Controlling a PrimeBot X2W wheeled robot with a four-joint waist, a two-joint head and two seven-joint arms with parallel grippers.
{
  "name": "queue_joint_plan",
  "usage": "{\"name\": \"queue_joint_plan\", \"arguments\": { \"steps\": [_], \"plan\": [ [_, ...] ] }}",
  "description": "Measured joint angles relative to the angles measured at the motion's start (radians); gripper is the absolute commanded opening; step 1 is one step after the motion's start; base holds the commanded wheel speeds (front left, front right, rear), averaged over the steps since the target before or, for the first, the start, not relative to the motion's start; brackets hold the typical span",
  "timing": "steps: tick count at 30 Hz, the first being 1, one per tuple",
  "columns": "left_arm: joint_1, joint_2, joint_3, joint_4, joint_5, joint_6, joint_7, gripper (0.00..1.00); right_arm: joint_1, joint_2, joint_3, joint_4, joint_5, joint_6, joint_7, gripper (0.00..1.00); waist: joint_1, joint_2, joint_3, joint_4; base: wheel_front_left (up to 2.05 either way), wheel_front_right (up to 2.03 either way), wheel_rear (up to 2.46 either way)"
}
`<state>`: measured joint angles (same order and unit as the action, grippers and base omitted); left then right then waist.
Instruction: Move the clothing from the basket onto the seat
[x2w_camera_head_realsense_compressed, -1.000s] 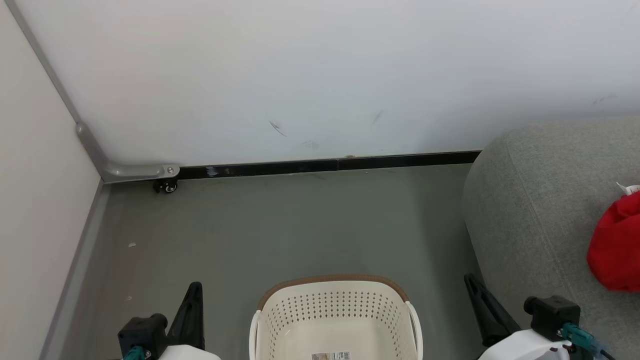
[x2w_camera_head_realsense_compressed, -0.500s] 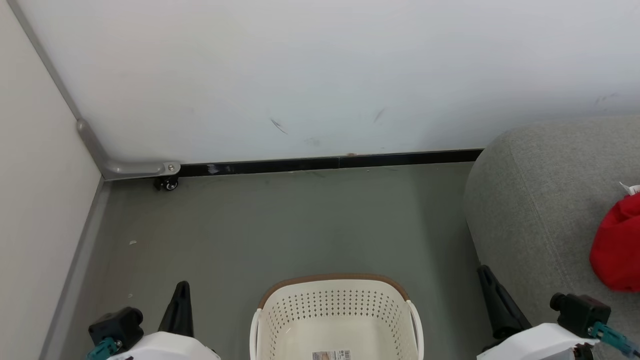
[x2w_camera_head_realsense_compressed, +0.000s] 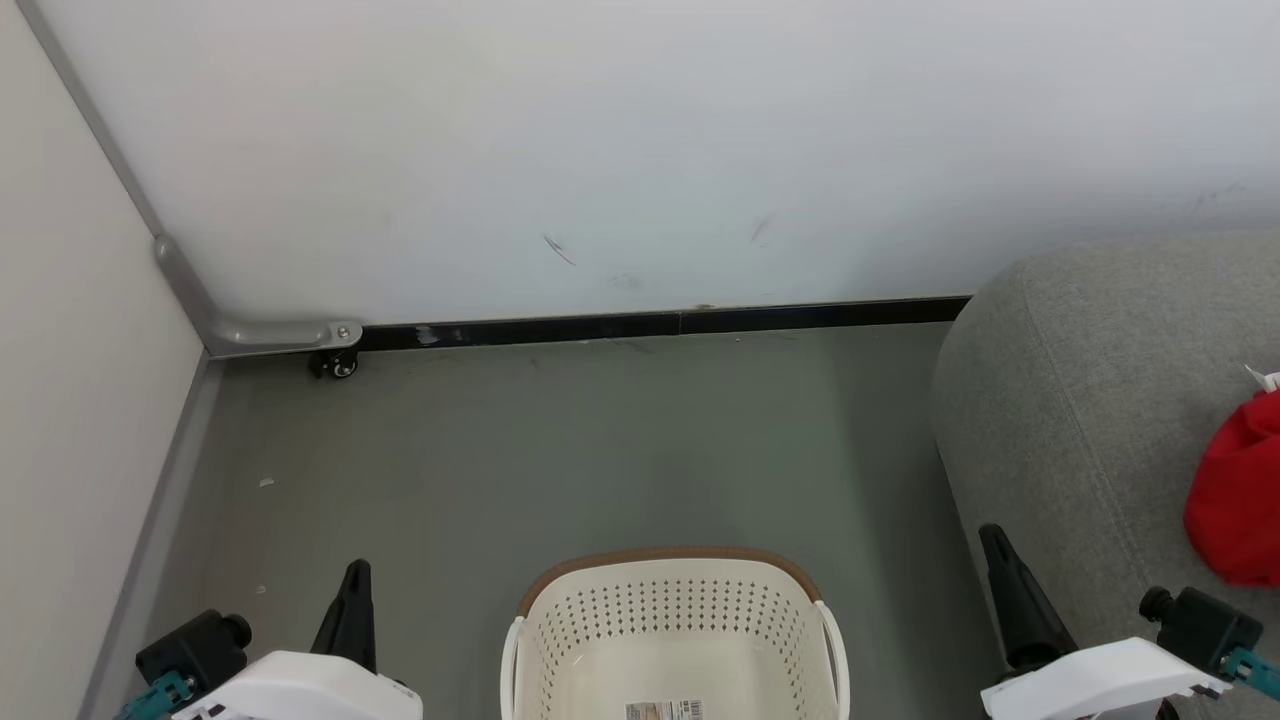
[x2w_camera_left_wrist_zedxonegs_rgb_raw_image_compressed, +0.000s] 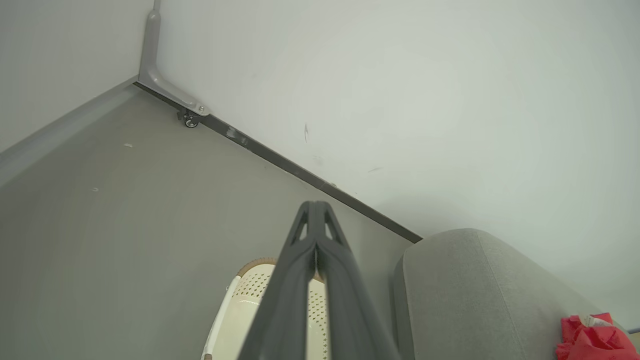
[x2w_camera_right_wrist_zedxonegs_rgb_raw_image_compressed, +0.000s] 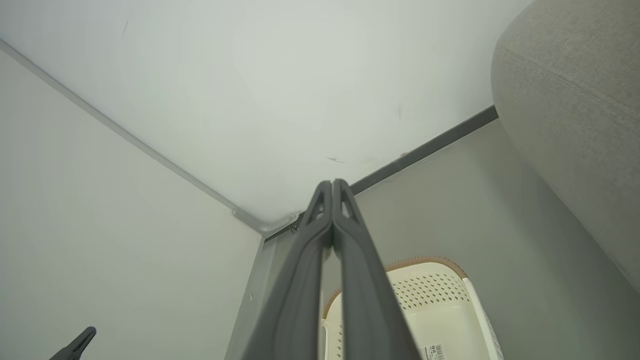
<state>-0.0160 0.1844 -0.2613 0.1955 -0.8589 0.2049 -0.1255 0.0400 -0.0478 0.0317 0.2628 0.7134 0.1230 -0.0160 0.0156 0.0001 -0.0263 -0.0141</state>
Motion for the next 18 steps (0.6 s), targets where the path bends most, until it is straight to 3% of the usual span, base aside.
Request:
{"name": "queue_joint_plan", "arguments": {
  "steps": [10,18],
  "plan": [
    [0.0,-0.015,0.049,0.0,-0.125,-0.047,0.035,0.0,-0.004,-0.005,-0.021,-0.001,0.15,0.0,0.017,0.0,0.0016,0.0,-0.003,0.002,0.0,0.0,0.0],
    [0.0,-0.032,0.086,0.004,-0.219,-0.083,0.058,0.0,-0.006,-0.01,-0.03,-0.001,0.269,0.0,0.025,0.0,-0.0046,0.0,0.002,0.004,0.0,0.0,0.0]
  ]
}}
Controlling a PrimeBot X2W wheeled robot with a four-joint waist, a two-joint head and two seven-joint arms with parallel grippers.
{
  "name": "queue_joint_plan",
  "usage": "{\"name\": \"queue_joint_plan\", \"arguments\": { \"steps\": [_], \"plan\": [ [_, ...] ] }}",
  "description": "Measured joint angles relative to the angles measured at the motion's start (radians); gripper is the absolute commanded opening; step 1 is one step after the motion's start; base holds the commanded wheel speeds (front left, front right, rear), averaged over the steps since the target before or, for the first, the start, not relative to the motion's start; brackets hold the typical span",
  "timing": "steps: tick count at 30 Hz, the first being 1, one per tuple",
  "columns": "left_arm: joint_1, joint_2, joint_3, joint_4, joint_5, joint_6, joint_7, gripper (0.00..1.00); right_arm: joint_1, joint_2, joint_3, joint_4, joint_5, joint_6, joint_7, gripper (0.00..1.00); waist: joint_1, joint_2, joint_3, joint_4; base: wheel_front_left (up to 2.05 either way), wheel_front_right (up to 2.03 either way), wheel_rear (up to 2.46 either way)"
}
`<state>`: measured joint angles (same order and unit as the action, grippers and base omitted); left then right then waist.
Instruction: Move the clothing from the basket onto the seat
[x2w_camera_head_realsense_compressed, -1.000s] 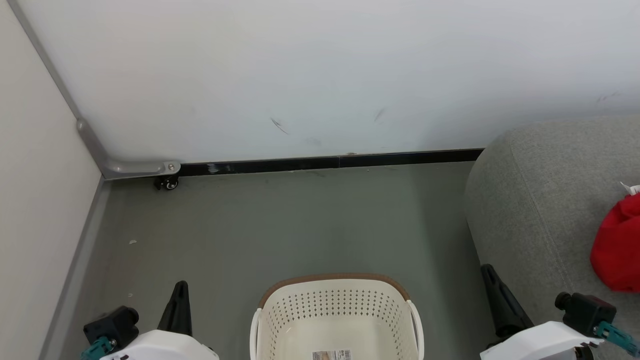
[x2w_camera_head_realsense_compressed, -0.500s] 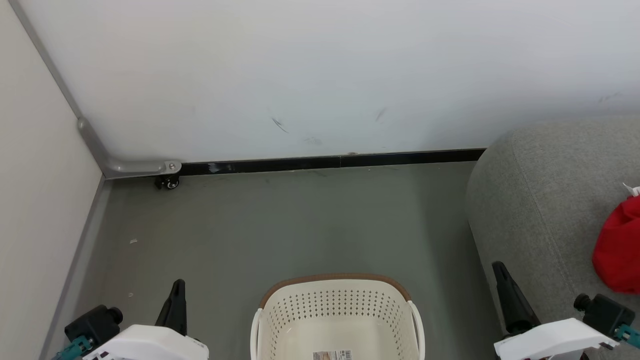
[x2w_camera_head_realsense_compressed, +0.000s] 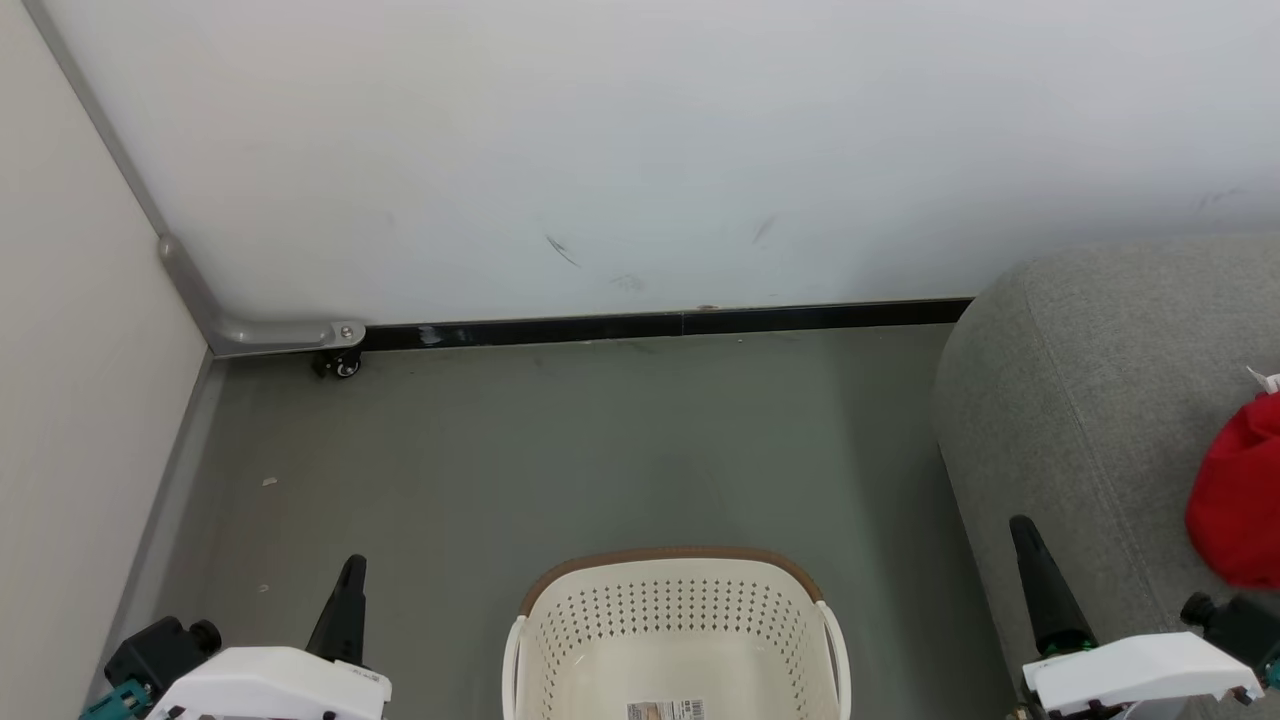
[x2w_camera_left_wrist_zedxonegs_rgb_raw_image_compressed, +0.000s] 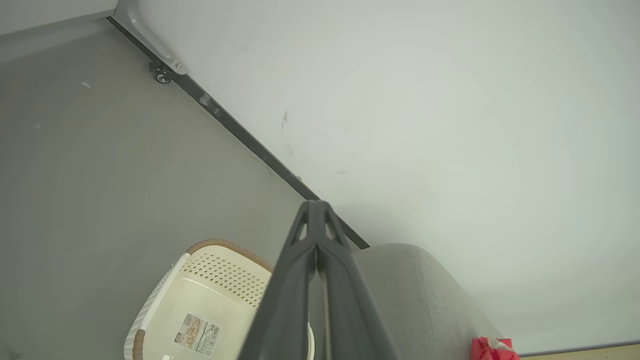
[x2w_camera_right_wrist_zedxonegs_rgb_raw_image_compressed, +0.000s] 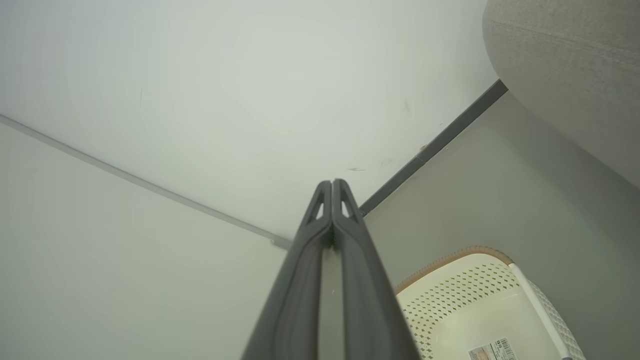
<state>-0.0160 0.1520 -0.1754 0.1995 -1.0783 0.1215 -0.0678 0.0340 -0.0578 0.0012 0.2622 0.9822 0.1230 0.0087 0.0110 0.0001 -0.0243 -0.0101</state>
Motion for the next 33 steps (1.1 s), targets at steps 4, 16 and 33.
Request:
{"name": "queue_joint_plan", "arguments": {
  "steps": [4,16,33],
  "plan": [
    [0.0,-0.007,0.025,0.005,-0.062,-0.027,0.02,0.0,-0.024,-0.003,-0.008,0.001,0.077,0.0,0.008,0.0,-0.0044,0.0,0.005,0.001,0.0,0.0,0.0],
    [-0.003,-0.032,0.082,0.017,-0.213,-0.086,0.054,0.0,-0.039,-0.007,-0.029,0.001,0.252,0.0,0.018,0.0,-0.0095,0.0,0.017,0.004,0.0,0.0,0.0],
    [-0.011,-0.065,0.164,0.034,-0.422,-0.174,0.109,0.0,-0.062,-0.012,-0.059,0.001,0.503,0.0,0.037,0.0,-0.0103,-0.0001,0.024,0.007,0.0,0.0,0.0]
  ]
}}
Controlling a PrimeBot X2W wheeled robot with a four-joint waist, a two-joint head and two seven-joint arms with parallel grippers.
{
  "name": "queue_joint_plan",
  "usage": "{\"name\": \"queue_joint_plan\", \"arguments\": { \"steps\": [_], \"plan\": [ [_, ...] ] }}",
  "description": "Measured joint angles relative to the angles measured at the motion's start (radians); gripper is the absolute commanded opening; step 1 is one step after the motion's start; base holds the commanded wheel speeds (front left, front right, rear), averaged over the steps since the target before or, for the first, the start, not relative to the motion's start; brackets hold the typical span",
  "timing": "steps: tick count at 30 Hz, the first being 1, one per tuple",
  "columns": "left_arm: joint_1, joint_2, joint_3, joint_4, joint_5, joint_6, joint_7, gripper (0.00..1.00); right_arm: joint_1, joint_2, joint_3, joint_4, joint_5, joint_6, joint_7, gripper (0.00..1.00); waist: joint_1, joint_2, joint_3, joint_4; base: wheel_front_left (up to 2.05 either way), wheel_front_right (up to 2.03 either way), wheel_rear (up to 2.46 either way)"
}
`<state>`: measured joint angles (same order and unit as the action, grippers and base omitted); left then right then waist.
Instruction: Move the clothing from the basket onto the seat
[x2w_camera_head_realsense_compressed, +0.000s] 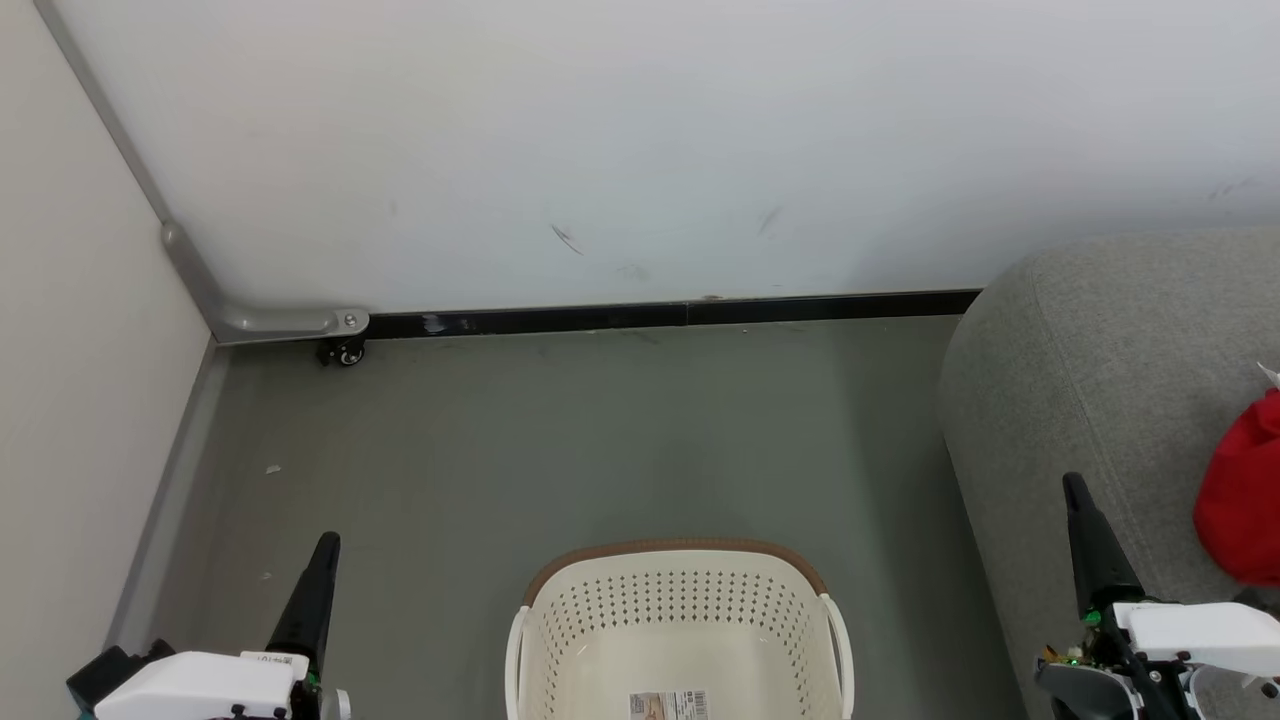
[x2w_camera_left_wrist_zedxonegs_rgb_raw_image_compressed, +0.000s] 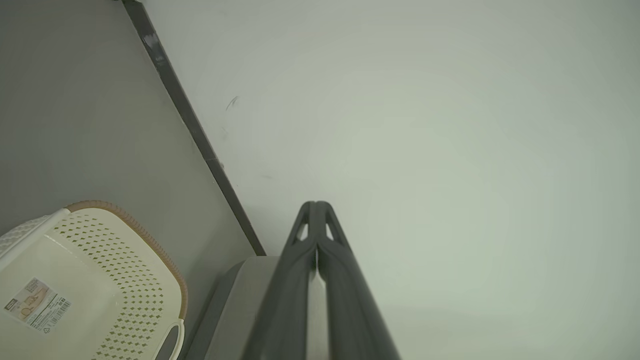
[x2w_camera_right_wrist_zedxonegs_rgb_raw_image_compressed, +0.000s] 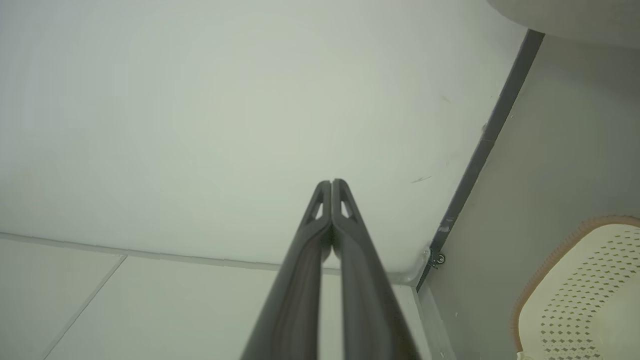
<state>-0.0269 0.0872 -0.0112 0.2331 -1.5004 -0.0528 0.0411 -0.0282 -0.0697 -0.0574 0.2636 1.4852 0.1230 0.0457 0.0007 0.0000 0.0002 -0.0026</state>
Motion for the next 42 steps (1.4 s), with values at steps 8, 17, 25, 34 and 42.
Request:
{"name": "queue_joint_plan", "arguments": {
  "steps": [8,17,25,34,42],
  "plan": [
    [-0.008,-0.014,0.038,0.008,-0.098,-0.04,0.023,0.0,-0.02,-0.003,-0.01,0.0,0.118,0.0,0.009,0.0,0.0,0.0,0.002,0.002,0.0,0.0,0.0],
    [-0.017,-0.025,0.054,0.017,-0.13,-0.054,0.034,0.0,-0.02,-0.004,-0.02,0.0,0.162,0.0,0.015,0.0,-0.0002,0.0,0.003,0.002,0.0,0.0,0.0],
    [-0.018,-0.025,0.054,0.022,-0.13,-0.054,0.034,0.0,-0.02,-0.004,-0.021,0.0,0.162,0.0,0.016,0.0,-0.0002,0.0,0.003,0.002,0.0,0.0,0.0],
    [-0.018,-0.025,0.055,0.026,-0.13,-0.058,0.035,0.0,-0.02,-0.004,-0.022,0.0,0.162,0.0,0.016,0.0,-0.0003,0.0,0.003,0.002,0.0,0.0,0.0],
    [-0.019,-0.025,0.055,0.031,-0.13,-0.062,0.035,0.0,-0.02,-0.004,-0.023,0.001,0.162,0.0,0.016,0.0,-0.0003,0.0,0.003,0.002,0.0,0.0,0.0]
  ]
}}
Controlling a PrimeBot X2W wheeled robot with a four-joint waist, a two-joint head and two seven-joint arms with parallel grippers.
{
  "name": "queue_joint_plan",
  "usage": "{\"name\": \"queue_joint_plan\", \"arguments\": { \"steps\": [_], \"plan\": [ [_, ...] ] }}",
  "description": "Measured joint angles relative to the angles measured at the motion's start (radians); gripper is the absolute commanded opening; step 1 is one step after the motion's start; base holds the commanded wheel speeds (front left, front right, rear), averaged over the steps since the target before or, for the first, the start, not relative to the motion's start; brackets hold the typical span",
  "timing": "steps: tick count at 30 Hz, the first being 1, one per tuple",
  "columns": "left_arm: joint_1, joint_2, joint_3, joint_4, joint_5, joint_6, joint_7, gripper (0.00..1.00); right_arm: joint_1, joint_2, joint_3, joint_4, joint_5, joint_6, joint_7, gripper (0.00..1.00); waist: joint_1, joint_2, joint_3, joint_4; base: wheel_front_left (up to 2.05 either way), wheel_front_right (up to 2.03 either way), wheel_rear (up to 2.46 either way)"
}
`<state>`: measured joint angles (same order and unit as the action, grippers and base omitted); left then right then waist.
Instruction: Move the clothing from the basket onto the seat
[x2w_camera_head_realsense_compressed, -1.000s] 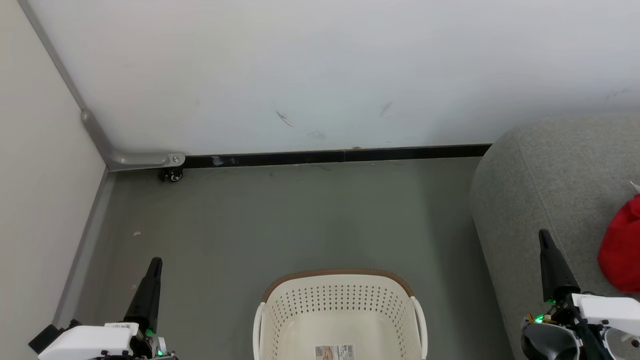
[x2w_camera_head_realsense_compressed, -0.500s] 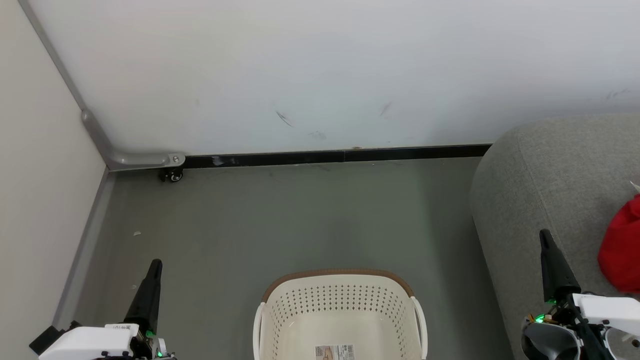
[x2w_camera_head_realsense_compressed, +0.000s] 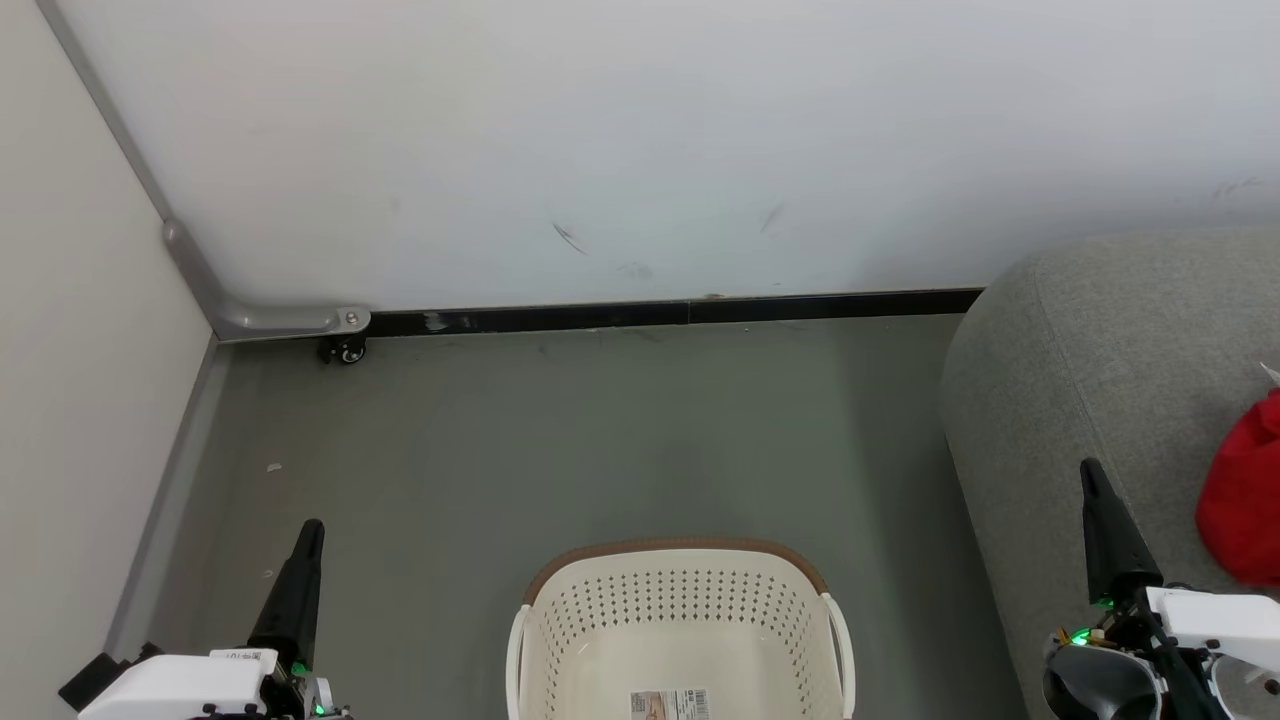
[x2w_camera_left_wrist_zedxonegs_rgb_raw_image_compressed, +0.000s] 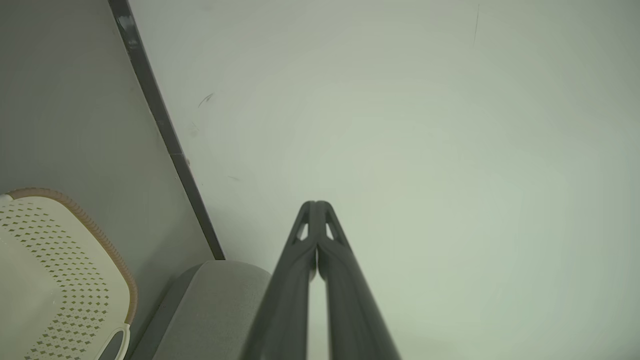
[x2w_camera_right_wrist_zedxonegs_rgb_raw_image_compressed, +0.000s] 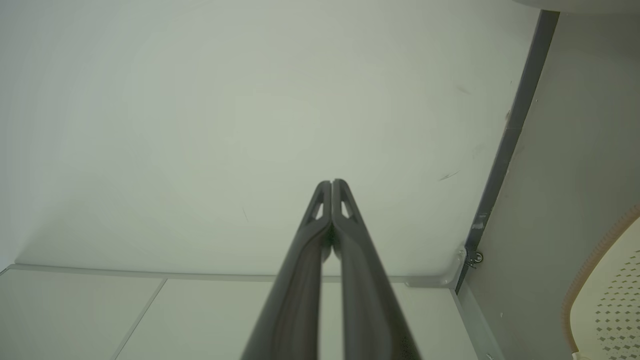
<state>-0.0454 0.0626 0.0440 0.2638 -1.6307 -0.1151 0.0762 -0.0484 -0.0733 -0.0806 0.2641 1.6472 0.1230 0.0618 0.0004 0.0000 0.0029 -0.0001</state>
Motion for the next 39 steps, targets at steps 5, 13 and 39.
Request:
{"name": "queue_joint_plan", "arguments": {
  "steps": [5,13,39],
  "plan": [
    [-0.001,0.0,0.0,0.003,0.0,-0.001,0.0,0.0,0.0,0.0,-0.001,0.0,0.0,0.0,0.0,0.0,0.0,0.0,0.0,0.0,0.0,0.0,0.0],
    [-0.002,0.0,0.001,0.006,0.0,-0.001,0.0,0.0,0.0,0.0,-0.001,0.0,0.0,0.0,0.0,0.0,-0.0001,0.0,0.0,0.0,0.0,0.0,0.0],
    [-0.004,-0.001,0.002,0.012,0.0,-0.004,0.003,0.0,-0.015,0.0,-0.003,0.002,0.0,0.0,0.0,0.0,-0.0002,0.0,0.0,0.0,0.0,0.0,0.0]
  ]
}}
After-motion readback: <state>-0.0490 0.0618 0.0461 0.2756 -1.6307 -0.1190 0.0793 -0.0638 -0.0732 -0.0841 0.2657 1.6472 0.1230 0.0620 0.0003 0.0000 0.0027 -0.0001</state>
